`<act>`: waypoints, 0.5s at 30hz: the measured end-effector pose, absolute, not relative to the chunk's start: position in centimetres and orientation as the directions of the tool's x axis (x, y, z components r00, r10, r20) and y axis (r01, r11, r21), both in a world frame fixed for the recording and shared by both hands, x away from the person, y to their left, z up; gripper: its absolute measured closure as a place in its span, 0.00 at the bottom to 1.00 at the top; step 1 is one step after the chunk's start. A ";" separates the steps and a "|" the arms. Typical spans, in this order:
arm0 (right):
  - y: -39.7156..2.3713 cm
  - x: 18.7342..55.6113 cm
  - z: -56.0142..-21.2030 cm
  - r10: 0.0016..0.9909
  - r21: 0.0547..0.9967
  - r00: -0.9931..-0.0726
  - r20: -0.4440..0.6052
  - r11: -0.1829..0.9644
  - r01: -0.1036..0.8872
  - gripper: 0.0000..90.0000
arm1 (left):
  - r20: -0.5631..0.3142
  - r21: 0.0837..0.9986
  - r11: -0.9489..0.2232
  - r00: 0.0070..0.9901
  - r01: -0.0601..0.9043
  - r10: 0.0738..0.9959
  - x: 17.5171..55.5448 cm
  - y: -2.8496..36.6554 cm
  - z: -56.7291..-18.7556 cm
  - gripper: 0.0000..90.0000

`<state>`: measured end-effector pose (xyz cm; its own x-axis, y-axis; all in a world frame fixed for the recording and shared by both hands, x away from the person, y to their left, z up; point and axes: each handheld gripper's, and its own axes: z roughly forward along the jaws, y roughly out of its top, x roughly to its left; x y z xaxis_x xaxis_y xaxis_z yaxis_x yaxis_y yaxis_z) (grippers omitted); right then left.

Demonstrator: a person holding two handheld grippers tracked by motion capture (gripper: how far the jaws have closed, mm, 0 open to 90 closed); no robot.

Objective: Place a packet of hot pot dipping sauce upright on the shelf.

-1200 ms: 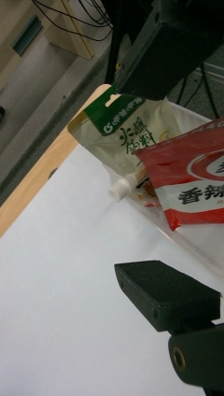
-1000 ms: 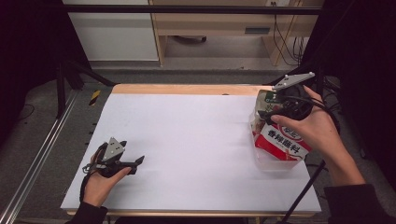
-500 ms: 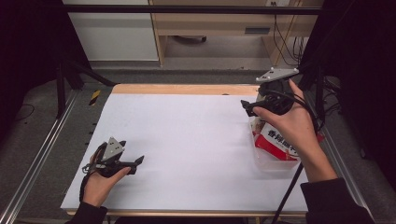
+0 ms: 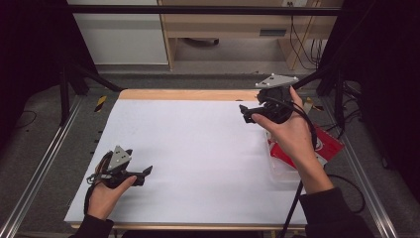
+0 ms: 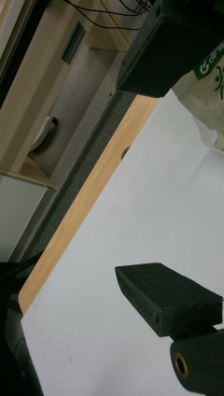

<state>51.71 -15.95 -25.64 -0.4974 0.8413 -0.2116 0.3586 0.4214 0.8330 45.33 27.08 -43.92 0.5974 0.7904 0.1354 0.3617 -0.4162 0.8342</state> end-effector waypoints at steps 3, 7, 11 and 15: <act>-15.7 51.6 -25.9 0.847 0.843 -0.492 -0.202 0.406 0.353 0.12 | 0.134 0.832 -0.418 0.599 0.364 0.789 45.3 27.1 -44.0 0.07; -15.4 51.5 -26.3 0.851 0.849 -0.491 -0.189 0.393 0.353 0.12 | 0.132 0.833 -0.417 0.601 0.364 0.788 45.3 27.1 -44.0 0.07; -15.3 51.6 -26.9 0.851 0.848 -0.493 -0.182 0.390 0.359 0.11 | 0.132 0.832 -0.419 0.603 0.365 0.787 45.4 27.1 -44.0 0.06; -15.1 51.7 -27.5 0.858 0.851 -0.484 -0.174 0.378 0.365 0.10 | 0.132 0.831 -0.420 0.604 0.365 0.786 45.4 27.1 -44.0 0.06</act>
<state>51.69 -15.12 -27.46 -0.4841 0.8576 -0.1738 0.3650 0.3784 0.8506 45.35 27.06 -44.04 0.6039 0.7860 0.1320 0.3645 -0.4196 0.8313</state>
